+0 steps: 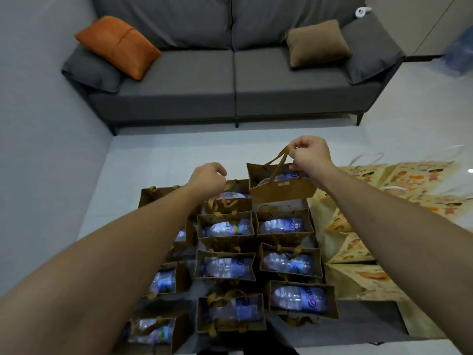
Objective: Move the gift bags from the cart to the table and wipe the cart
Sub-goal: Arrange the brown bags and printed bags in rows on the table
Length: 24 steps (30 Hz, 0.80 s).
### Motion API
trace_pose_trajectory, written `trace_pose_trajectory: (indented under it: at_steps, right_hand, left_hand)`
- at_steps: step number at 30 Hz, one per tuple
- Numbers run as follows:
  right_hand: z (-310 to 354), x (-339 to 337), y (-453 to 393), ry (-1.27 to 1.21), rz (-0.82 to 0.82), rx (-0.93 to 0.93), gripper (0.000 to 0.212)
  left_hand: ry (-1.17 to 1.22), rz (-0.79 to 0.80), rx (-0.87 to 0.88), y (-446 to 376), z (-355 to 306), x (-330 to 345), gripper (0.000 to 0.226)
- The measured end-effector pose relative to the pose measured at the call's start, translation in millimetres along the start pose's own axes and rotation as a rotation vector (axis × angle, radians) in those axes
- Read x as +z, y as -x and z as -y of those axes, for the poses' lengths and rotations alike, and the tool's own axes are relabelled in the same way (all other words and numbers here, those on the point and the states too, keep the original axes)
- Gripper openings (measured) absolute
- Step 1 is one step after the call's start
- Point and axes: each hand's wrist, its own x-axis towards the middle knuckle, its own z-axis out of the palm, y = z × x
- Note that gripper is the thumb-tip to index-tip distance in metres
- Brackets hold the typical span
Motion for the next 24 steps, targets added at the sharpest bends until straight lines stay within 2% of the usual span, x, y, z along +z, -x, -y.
trace_pose_trajectory:
  at_steps: [5, 11, 15, 18, 21, 24]
  right_hand:
    - [-38.2, 12.9, -48.7, 0.030, 0.039, 0.014, 0.025]
    - [-101.6, 34.8, -81.5, 0.129, 0.107, 0.115, 0.014]
    - [-141.9, 48.3, -70.5, 0.199, 0.148, 0.179, 0.017]
    - [-159.8, 54.6, -59.4, 0.189, 0.152, 0.187, 0.004]
    - [-168.1, 62.1, -46.5, 0.265, 0.149, 0.142, 0.029]
    - [-176.7, 72.7, -25.8, 0.343, 0.070, 0.050, 0.038]
  left_hand:
    - [-0.096, 0.051, -0.095, -20.5, 14.1, 19.0, 0.035]
    - [-0.179, 0.114, -0.182, -25.5, 39.6, 47.4, 0.036]
    - [-0.220, 0.151, -0.205, -24.5, 60.5, 65.8, 0.033]
    - [-0.206, 0.155, -0.226, -25.1, 79.9, 79.9, 0.036]
    - [-0.236, 0.182, -0.238, -24.5, 96.8, 94.6, 0.032]
    - [-0.223, 0.230, -0.247, -19.9, 114.0, 112.0, 0.031]
